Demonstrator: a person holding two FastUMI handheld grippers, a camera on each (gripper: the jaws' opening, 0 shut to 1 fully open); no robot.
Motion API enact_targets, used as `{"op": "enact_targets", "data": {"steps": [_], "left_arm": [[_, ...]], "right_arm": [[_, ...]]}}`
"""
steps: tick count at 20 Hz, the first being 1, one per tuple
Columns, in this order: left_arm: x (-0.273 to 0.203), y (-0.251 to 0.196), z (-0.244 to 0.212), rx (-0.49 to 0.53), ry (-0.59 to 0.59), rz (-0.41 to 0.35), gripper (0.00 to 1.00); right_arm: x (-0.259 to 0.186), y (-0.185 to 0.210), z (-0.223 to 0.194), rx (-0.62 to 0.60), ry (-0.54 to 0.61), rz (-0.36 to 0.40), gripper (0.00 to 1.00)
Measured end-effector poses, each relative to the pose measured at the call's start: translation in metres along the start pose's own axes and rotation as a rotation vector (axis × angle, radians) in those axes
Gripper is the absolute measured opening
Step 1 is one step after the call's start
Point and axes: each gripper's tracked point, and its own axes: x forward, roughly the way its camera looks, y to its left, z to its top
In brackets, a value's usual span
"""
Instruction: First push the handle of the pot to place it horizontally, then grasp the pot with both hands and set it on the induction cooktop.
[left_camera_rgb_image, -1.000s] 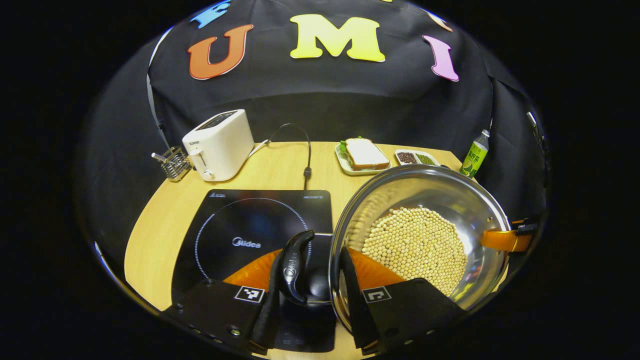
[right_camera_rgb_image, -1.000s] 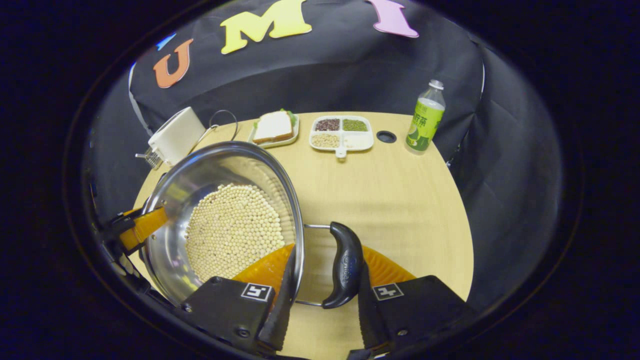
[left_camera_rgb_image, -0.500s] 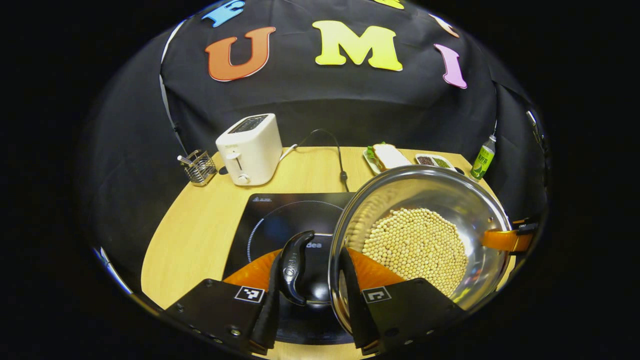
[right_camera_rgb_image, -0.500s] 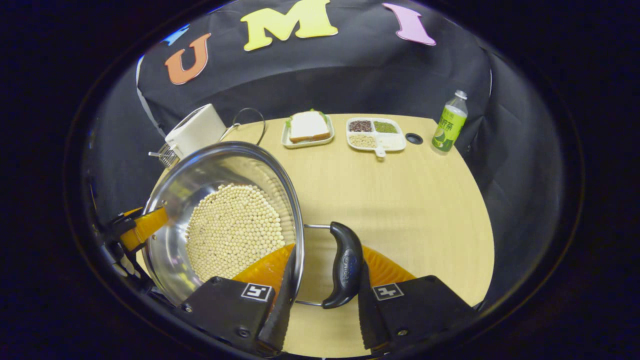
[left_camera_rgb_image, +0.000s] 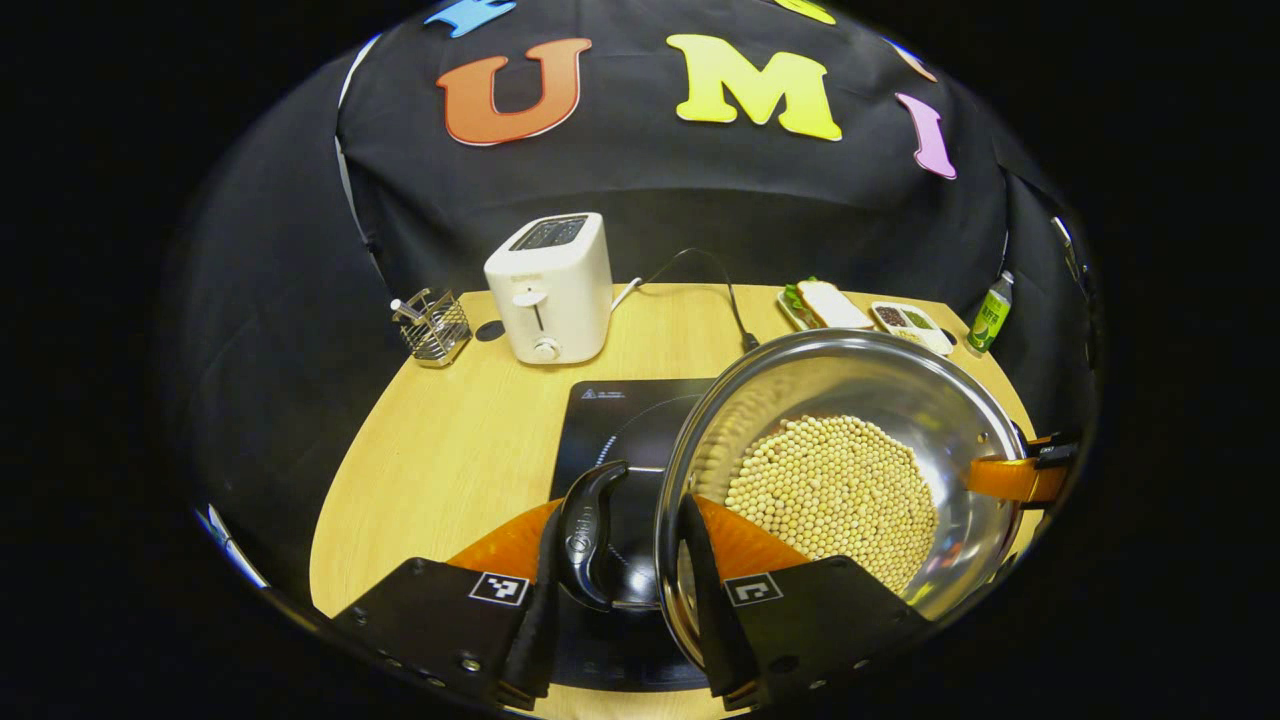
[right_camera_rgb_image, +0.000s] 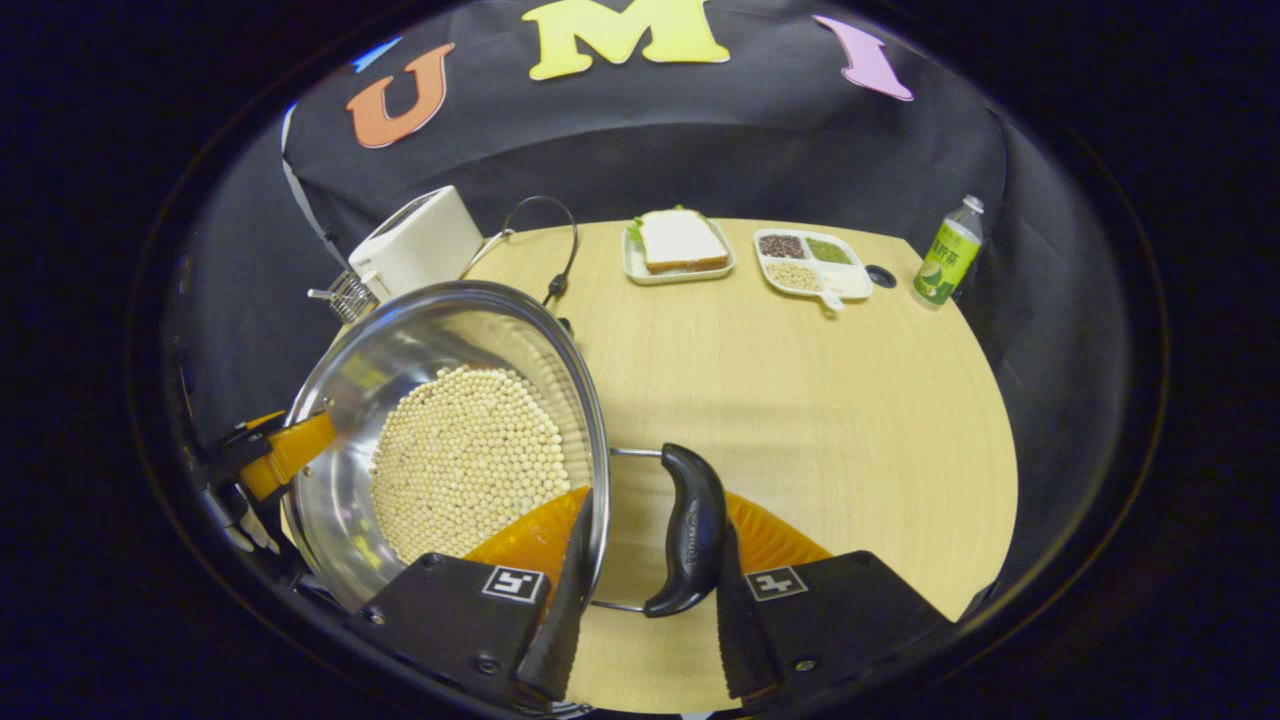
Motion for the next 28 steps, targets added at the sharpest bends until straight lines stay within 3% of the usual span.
{"op": "enact_targets", "data": {"steps": [10, 22, 25, 26, 27, 28], "left_arm": [[0.022, 0.050, 0.008, -0.019, 0.008, 0.037, 0.56], [0.031, 0.049, 0.005, 0.018, 0.022, 0.006, 0.57], [0.037, 0.048, 0.003, 0.017, 0.016, 0.004, 0.59], [0.039, 0.049, 0.003, 0.020, 0.007, 0.005, 0.69], [0.039, 0.050, 0.004, 0.026, 0.001, 0.007, 0.60], [0.040, 0.050, 0.004, 0.029, -0.002, 0.010, 0.60]], "right_arm": [[0.031, 0.055, 0.020, -0.010, 0.020, 0.020, 0.57], [0.051, 0.061, 0.009, 0.022, 0.032, -0.009, 0.58], [0.051, 0.061, 0.010, 0.026, 0.019, -0.004, 0.59], [0.053, 0.060, 0.010, 0.013, 0.015, -0.006, 0.58], [0.051, 0.059, 0.011, 0.006, 0.007, -0.013, 0.59], [0.052, 0.060, 0.011, 0.005, 0.002, -0.014, 0.59]]}}
